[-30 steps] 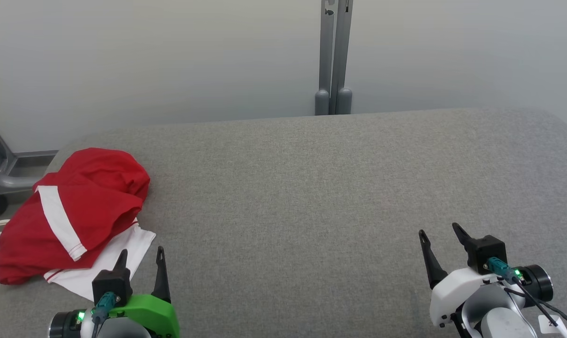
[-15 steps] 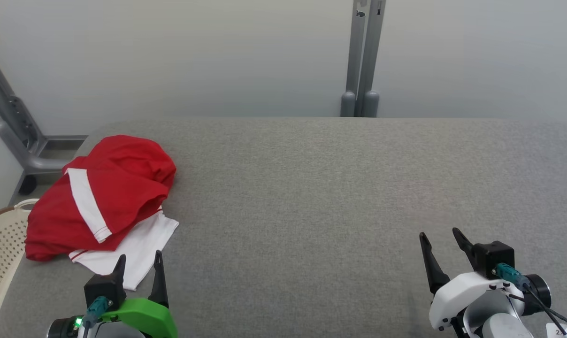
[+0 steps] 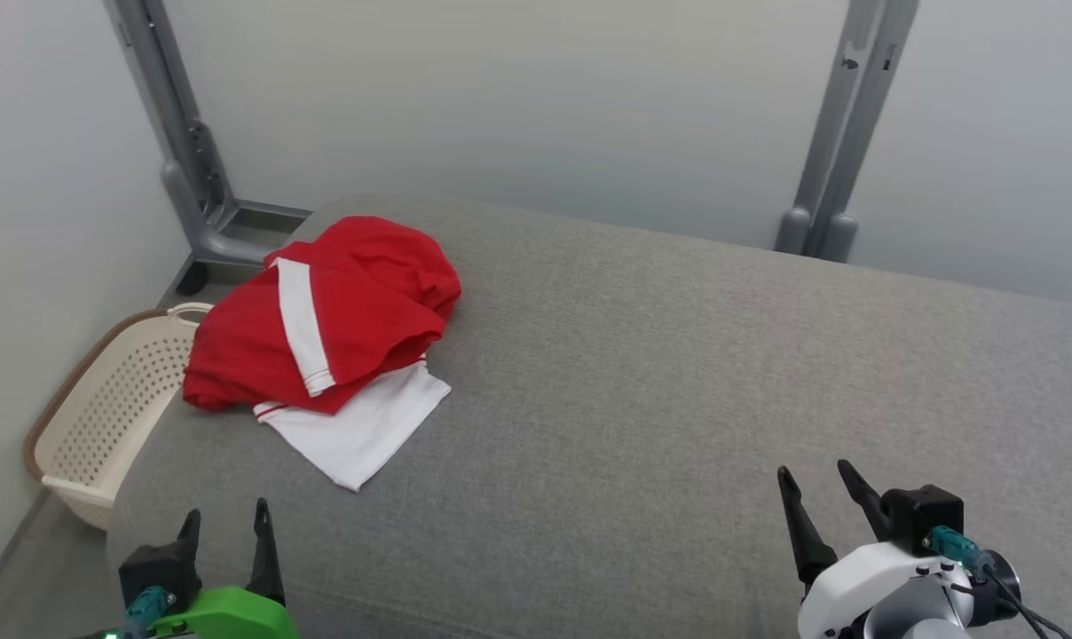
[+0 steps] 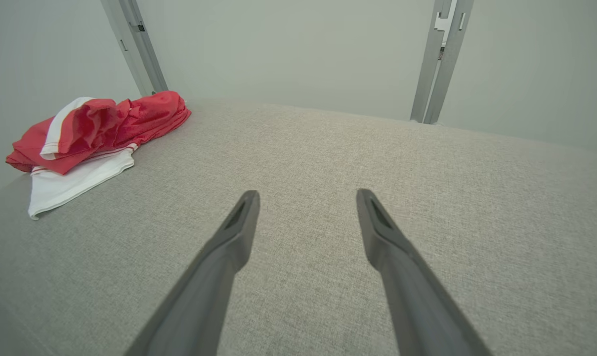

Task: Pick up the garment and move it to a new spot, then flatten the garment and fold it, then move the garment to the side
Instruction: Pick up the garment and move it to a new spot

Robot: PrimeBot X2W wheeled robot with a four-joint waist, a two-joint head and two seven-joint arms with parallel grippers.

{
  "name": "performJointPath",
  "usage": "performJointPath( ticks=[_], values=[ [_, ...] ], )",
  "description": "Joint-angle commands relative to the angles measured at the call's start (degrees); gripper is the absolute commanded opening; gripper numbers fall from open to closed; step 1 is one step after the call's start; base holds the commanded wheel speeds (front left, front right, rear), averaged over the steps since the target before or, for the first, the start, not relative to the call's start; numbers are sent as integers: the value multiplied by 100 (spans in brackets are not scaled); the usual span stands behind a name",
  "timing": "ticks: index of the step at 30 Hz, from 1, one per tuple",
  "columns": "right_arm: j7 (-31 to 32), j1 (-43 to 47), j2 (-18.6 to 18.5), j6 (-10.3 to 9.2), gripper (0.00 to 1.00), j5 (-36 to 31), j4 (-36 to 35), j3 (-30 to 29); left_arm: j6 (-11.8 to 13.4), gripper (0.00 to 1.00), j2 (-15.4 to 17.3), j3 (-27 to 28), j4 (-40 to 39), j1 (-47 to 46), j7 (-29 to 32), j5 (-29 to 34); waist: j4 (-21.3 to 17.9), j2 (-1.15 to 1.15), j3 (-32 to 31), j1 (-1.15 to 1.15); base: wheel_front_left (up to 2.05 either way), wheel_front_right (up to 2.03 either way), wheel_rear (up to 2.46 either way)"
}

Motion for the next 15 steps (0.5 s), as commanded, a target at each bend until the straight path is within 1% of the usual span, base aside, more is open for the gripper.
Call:
performJointPath(
  ticks=[1, 3, 6, 8, 15],
  values=[
    [-35, 58, -18, 0, 100, 65, 24, 16, 35, 100, 33, 10, -45, 98, 15, -36, 435, 0, -73, 0, 0, 0, 0],
    [-75, 52, -16, 0, 100, 113, 65, 71, -25, 100, 177, 75, -88, 57, 94, -78, 583, 0, -74, 0, 0, 0, 0],
    [-122, 42, -19, 0, 100, 176, 134, 132, 65, 100, 135, 7, -230, 202, 115, -18, 787, 0, -75, 0, 0, 0, 0],
    [-133, -27, -18, 0, 100, 182, 162, 191, 119, 100, 187, 51, -337, 234, 130, -32, 854, 0, -25, 0, 0, 0, 0],
    [-170, -222, -21, 0, 100, 177, 280, 316, 249, 100, 217, 90, -603, 418, 147, -77, 980, 0, 95, 0, 0, 0, 0]
  ],
)
